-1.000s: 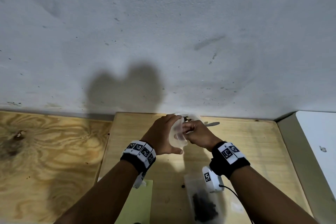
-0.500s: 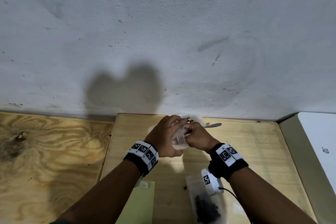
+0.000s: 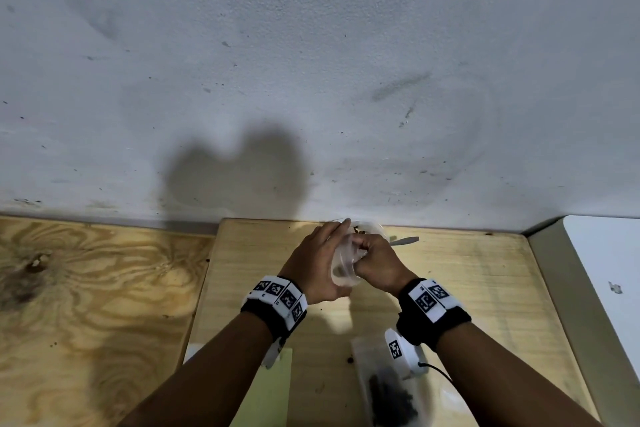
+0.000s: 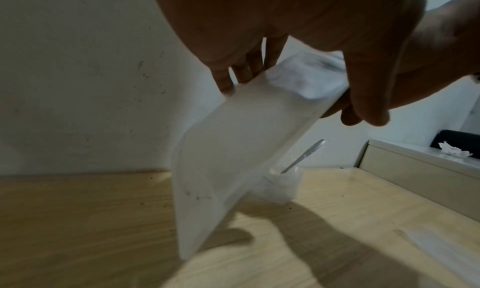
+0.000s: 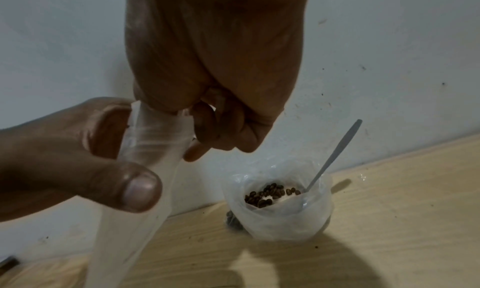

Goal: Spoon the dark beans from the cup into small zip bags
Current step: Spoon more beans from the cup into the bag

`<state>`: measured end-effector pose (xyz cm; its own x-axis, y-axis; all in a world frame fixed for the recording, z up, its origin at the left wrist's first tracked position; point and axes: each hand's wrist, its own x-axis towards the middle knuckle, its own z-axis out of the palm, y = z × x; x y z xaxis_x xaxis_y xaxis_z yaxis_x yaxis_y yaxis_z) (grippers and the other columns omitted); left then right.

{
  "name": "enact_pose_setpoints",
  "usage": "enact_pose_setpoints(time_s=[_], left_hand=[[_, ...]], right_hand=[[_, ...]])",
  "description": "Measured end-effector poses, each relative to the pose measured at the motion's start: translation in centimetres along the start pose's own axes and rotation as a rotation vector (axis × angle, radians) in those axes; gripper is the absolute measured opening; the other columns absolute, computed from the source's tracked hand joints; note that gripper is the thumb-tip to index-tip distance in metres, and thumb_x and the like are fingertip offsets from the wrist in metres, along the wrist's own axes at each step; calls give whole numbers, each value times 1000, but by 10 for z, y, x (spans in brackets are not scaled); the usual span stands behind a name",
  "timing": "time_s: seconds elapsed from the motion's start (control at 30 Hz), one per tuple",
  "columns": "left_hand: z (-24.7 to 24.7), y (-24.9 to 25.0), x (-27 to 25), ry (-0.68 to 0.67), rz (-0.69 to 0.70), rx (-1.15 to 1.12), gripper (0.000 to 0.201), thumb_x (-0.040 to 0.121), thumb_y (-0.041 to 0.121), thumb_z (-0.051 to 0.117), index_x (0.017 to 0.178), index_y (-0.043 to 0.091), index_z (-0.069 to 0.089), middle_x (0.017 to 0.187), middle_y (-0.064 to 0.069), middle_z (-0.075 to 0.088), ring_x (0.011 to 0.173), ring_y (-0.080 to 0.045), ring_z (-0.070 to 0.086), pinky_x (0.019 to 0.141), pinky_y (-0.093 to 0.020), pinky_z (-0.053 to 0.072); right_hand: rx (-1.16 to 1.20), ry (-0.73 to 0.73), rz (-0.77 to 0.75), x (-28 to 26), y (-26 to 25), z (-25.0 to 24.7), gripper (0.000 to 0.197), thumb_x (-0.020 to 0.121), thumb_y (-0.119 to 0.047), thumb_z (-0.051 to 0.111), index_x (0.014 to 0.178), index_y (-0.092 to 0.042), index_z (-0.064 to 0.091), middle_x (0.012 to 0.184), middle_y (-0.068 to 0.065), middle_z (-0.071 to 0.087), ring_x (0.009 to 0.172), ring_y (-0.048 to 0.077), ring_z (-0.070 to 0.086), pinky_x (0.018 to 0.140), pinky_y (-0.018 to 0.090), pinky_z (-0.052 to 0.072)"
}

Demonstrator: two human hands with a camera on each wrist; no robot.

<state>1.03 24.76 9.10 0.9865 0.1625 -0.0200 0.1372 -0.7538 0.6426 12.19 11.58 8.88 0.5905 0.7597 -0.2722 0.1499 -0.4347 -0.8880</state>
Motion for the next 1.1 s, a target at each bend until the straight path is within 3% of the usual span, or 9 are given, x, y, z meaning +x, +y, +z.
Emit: enact_pose_setpoints(time_s=[0.13, 0.23, 0.4, 0.57, 0.67, 0.8, 0.9, 0.97, 1.1], left_hand=[[0, 0, -1, 4, -31, -103, 116, 50, 54, 90, 147, 26, 35, 142, 14, 37, 127, -8, 43, 102, -27, 43], [0, -3, -1, -16, -76, -145, 103, 51, 47, 92, 140, 29, 44, 131, 13, 45, 115, -10, 49, 95, -27, 45], [6, -11, -4, -80, -128, -183, 106, 48, 53, 91, 140, 35, 42, 127, 17, 45, 116, -8, 49, 97, -28, 43], [13, -16, 2, -42, -224, -248, 95, 50, 46, 93, 134, 29, 50, 123, 12, 53, 112, -12, 55, 92, -28, 46], [15, -25, 5, 13, -361, -284, 95, 50, 44, 94, 133, 28, 50, 125, 12, 54, 109, -12, 55, 92, -26, 45], [15, -38, 12, 43, -522, -310, 86, 47, 44, 95, 123, 24, 59, 117, 9, 62, 105, -14, 60, 92, -30, 51], [15, -43, 21, 7, -573, -303, 83, 47, 46, 95, 119, 24, 61, 115, 7, 63, 104, -15, 61, 90, -32, 52], [17, -46, 29, -16, -604, -313, 89, 46, 46, 95, 124, 25, 58, 120, 8, 59, 107, -15, 58, 92, -33, 52], [19, -44, 47, -93, -612, -382, 82, 50, 35, 96, 122, 27, 57, 113, 15, 53, 104, -11, 55, 86, -26, 47]], right_hand=[[-79, -16, 0, -2, 1, -6, 24, 64, -23, 86, 86, -27, 77, 84, -7, 75, 83, 16, 69, 76, 34, 53], [-84, -13, -2, -2, 7, -13, 34, 70, -8, 79, 75, -41, 71, 77, -15, 70, 76, 4, 63, 75, 28, 51], [-69, -22, 37, -6, 15, -13, 40, 70, 4, 71, 80, -35, 70, 71, -11, 66, 73, 6, 62, 73, 27, 52], [-39, 28, 37, -2, 23, -8, 29, 78, -7, 76, 87, -34, 74, 81, -3, 71, 78, 6, 65, 75, 23, 52], [69, 391, 113, -2, 35, -14, 14, 77, -15, 80, 86, -23, 73, 79, -4, 69, 77, 7, 64, 69, 19, 48], [214, 836, 359, -8, 63, -31, 37, 79, -25, 81, 106, -20, 56, 84, 0, 66, 83, 25, 65, 78, 35, 51], [346, 824, 629, 2, 101, -41, 63, 73, -39, 83, 125, -25, 49, 97, 4, 66, 92, 29, 63, 89, 44, 52], [389, 731, 668, 12, 122, -42, 75, 64, -53, 82, 129, -29, 54, 97, 3, 66, 88, 27, 61, 81, 42, 54], [424, 638, 558, 26, 130, -41, 22, 79, -34, 78, 96, -21, 77, 66, -6, 58, 64, 18, 48, 56, 26, 38]])
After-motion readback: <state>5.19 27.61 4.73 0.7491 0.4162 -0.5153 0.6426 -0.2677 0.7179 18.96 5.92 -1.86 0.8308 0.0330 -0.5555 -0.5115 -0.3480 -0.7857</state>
